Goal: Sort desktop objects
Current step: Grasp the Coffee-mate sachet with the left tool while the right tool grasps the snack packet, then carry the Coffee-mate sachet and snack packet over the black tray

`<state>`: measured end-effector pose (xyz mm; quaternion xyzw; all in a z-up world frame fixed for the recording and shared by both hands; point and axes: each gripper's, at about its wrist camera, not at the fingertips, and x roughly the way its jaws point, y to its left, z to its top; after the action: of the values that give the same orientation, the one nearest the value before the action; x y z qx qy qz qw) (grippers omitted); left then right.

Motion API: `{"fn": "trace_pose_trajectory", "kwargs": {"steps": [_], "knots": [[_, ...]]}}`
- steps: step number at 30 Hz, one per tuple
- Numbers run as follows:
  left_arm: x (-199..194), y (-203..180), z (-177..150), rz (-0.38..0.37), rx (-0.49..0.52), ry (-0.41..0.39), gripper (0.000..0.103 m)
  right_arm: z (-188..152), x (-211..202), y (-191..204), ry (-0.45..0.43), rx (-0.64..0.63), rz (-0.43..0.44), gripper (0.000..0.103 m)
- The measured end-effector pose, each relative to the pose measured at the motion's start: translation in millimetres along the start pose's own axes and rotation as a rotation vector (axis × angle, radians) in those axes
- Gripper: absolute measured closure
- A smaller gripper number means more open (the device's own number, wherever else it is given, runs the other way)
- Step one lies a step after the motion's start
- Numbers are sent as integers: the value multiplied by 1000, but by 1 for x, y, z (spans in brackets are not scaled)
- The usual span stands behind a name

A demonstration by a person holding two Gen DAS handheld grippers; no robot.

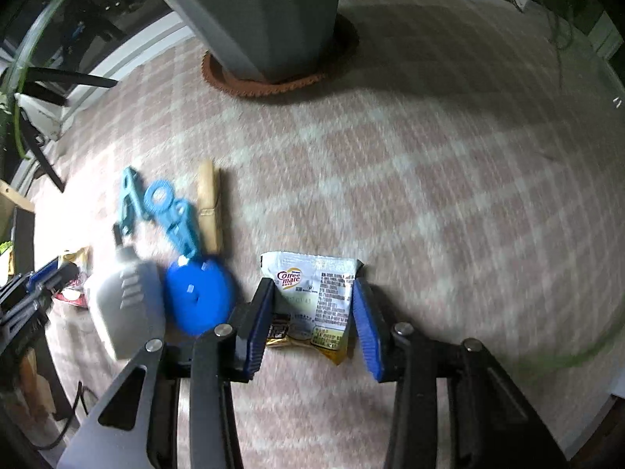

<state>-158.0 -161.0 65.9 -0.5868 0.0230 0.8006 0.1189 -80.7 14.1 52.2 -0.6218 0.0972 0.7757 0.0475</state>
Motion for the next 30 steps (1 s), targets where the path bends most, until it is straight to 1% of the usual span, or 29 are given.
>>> {"fn": "trace_pose_trajectory", "kwargs": {"steps": [1, 4, 6, 7, 8, 9, 10, 12, 15, 16, 17, 18, 20, 21, 22, 23, 26, 28, 29, 30], "knots": [[-5, 3, -5, -2, -9, -6, 96, -3, -5, 9, -8, -3, 2, 64], [-12, 8, -12, 24, -15, -15, 96, -13, -15, 12, -18, -18, 13, 64], [-14, 14, -15, -7, -27, -15, 96, -17, -19, 14, -22, -16, 20, 64], [-18, 26, -22, 8, -25, -24, 96, -21, -23, 14, -26, -9, 26, 64], [-21, 25, -22, 27, -25, -33, 96, -17, -27, 10, -28, -6, 31, 64], [-26, 39, -19, 24, -23, -39, 96, -20, -32, 12, -35, -8, 39, 64], [-32, 42, -18, 3, -26, -48, 96, -20, -36, 12, -39, -18, 45, 64], [-38, 43, -18, -8, -27, -54, 97, -24, -46, 9, -55, -48, 53, 64], [-53, 50, -22, -21, -60, -72, 97, -26, -66, 22, -85, -78, 81, 64], [-62, 55, -22, -23, -70, -84, 97, -27, -74, 29, -97, -93, 91, 64], [-69, 59, -25, -23, -73, -94, 97, -18, -74, 46, -106, -112, 100, 64], [-75, 62, -29, -21, -73, -101, 96, -18, -82, 55, -116, -134, 109, 64], [-81, 52, -41, 4, -84, -122, 96, -18, -94, 71, -130, -165, 124, 64], [-80, 62, -42, 8, -89, -129, 96, -14, -95, 81, -134, -183, 135, 64], [-91, 67, -47, 18, -101, -139, 96, -14, -100, 95, -139, -205, 149, 64], [-99, 70, -53, 27, -112, -146, 96, -10, -102, 94, -142, -221, 159, 64], [-125, 91, -61, 45, -157, -172, 96, -3, -104, 136, -149, -280, 199, 64], [-136, 105, -67, 58, -183, -192, 96, -4, -108, 167, -151, -333, 226, 64], [-142, 115, -72, 64, -201, -200, 96, -8, -105, 176, -154, -354, 232, 64], [-147, 124, -76, 69, -217, -205, 96, -5, -103, 193, -156, -378, 238, 64]]}}
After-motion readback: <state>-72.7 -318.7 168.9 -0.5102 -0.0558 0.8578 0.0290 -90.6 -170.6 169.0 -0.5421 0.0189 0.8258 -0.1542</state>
